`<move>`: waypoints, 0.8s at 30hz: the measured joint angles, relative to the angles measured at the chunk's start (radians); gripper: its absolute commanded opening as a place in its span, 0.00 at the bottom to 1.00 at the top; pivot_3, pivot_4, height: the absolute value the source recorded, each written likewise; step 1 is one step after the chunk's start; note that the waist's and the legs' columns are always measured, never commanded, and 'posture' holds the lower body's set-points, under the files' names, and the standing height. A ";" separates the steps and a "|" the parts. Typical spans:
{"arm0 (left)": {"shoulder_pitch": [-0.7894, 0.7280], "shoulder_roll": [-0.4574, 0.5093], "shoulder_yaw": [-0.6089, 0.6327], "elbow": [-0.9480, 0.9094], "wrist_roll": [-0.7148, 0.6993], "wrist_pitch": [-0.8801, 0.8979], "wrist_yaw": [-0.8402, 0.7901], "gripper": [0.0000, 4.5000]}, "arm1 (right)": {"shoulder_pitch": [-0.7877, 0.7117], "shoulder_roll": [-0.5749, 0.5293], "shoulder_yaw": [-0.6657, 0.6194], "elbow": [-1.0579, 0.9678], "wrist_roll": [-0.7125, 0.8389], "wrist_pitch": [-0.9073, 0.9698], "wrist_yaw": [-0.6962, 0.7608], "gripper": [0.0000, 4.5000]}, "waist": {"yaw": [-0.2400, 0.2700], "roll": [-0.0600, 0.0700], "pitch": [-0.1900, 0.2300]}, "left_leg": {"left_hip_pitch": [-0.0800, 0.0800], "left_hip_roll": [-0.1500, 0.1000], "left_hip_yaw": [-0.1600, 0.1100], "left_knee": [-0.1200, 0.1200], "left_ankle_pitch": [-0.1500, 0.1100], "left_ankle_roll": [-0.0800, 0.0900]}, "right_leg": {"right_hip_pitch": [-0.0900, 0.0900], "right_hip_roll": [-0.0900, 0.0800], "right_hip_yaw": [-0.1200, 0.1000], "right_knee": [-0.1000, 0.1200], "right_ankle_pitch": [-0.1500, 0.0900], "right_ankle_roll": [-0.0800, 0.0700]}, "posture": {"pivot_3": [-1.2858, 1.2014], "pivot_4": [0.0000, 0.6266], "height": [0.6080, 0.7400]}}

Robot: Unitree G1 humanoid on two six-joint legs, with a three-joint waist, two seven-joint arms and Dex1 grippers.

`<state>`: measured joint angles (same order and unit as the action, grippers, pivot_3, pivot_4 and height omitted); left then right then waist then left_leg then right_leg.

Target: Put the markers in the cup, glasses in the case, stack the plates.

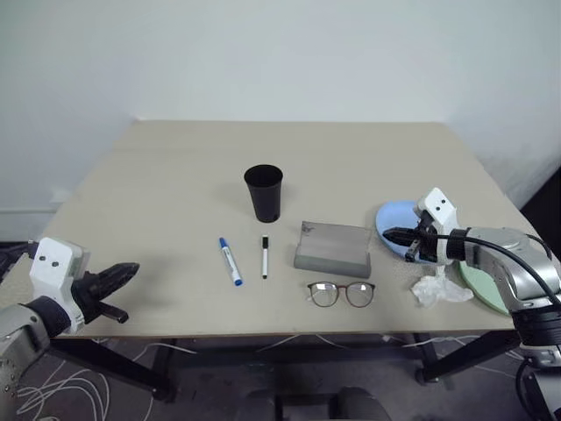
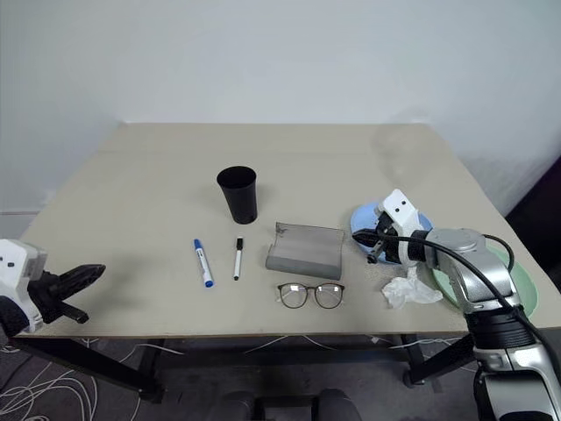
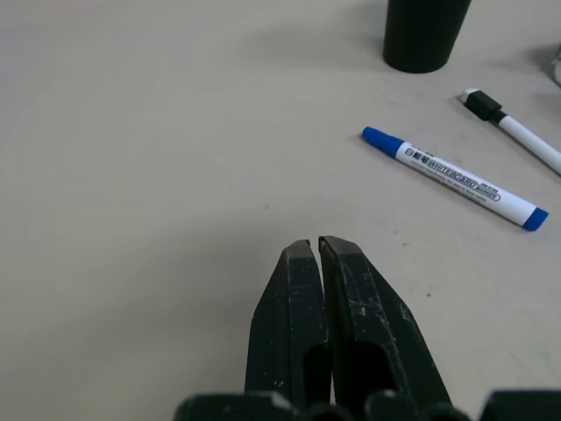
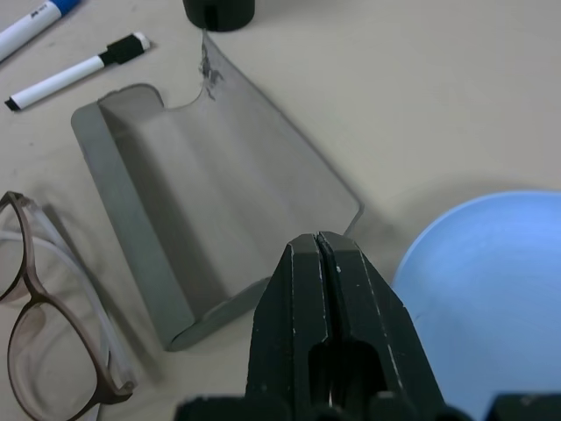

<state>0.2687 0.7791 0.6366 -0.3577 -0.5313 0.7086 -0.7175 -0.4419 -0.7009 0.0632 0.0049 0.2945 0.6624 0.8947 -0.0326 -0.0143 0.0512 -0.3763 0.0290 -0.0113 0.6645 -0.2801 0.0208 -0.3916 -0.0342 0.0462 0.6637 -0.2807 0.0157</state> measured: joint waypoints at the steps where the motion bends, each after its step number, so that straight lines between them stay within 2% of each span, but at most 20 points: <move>1: -0.001 0.000 0.000 -0.004 -0.001 0.002 0.001 0.00 | 0.002 -0.001 -0.003 -0.003 0.000 0.001 0.000 0.00 | 0.001 0.000 0.000 | 0.000 0.000 0.000 0.001 0.000 0.000 | 0.000 0.000 0.000 0.000 0.000 0.000 | 0.52 0.00 1.00; 7: -0.018 0.000 -0.012 -0.015 -0.026 0.024 -0.010 0.00 | 0.042 -0.005 -0.010 -0.047 0.003 0.026 -0.002 0.00 | 0.008 0.000 0.000 | 0.001 -0.001 0.000 0.002 0.000 0.000 | 0.001 0.001 0.000 0.001 0.001 0.000 | 0.52 0.00 1.00; 11: -0.083 0.013 -0.027 0.016 -0.036 0.026 -0.018 0.00 | 0.060 -0.024 -0.031 -0.074 0.021 0.043 -0.005 0.00 | 0.012 0.000 0.000 | 0.001 -0.003 0.000 0.003 0.000 0.000 | 0.001 0.001 -0.001 0.001 0.001 0.000 | 0.52 0.00 1.00; 24: -0.183 0.018 -0.191 0.040 -0.039 0.028 -0.027 0.00 | 0.058 -0.077 -0.094 -0.048 0.020 0.037 -0.020 0.00 | 0.010 0.000 0.000 | 0.001 -0.004 0.001 0.004 0.000 0.000 | 0.001 0.002 0.000 0.002 0.001 0.000 | 0.52 0.00 1.00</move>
<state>0.0860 0.7973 0.4458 -0.3174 -0.5702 0.7364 -0.7442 -0.3837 -0.7784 -0.0313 -0.0431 0.3146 0.6993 0.8749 -0.0226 -0.0145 0.0508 -0.3758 0.0253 -0.0105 0.6684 -0.2799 0.0209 -0.3907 -0.0323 0.0463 0.6659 -0.2793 0.0160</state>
